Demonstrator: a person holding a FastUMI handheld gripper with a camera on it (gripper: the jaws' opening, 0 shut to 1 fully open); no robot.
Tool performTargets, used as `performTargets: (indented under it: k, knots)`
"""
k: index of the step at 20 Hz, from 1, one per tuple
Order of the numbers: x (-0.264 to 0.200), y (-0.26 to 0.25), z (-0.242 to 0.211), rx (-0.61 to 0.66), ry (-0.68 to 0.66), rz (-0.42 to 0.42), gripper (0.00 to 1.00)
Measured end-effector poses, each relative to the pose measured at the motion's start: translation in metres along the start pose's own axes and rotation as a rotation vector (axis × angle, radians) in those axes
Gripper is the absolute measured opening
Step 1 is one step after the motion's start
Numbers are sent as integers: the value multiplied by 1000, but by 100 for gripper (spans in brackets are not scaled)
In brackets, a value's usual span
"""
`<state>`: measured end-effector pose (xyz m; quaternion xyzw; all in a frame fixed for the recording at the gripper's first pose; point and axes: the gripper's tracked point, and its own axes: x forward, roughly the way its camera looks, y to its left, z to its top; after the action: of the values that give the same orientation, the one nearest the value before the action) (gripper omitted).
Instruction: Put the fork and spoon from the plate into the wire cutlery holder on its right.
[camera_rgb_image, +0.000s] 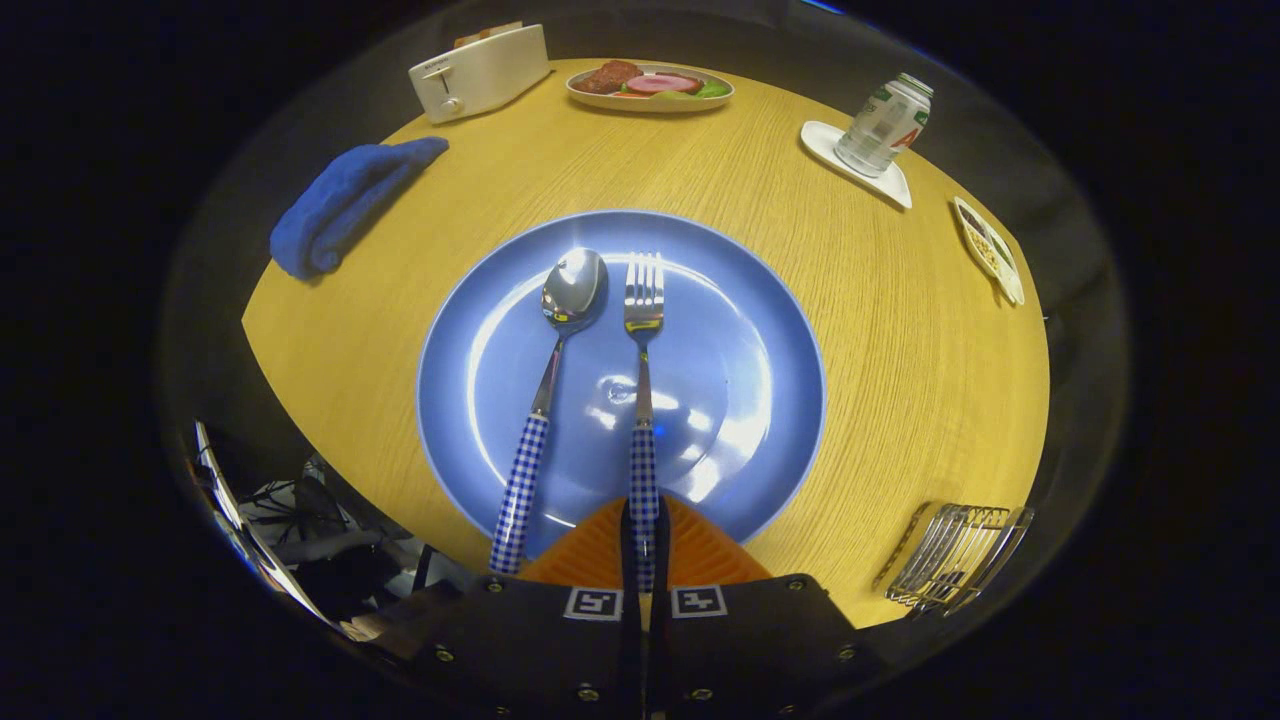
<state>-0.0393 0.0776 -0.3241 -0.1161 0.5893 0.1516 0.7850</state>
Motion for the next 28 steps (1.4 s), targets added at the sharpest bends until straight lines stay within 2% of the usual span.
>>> performTargets:
  k: [3, 8, 10, 12, 18, 24, 28]
  knots:
    - [-22, -10, 0, -48, 1, -21, 3]
    - [-83, -50, -9, -137, 1, -107, 3]
    - [-107, -66, -20, -110, 1, -111, 3]
    - [-127, -77, -35, -43, 15, -80, 3]
    - [-163, -120, -77, 115, 57, -66, 3]
    - [-174, -175, -132, 106, 220, -137, 3]
    - [-173, -198, -153, 70, 319, -176, 3]
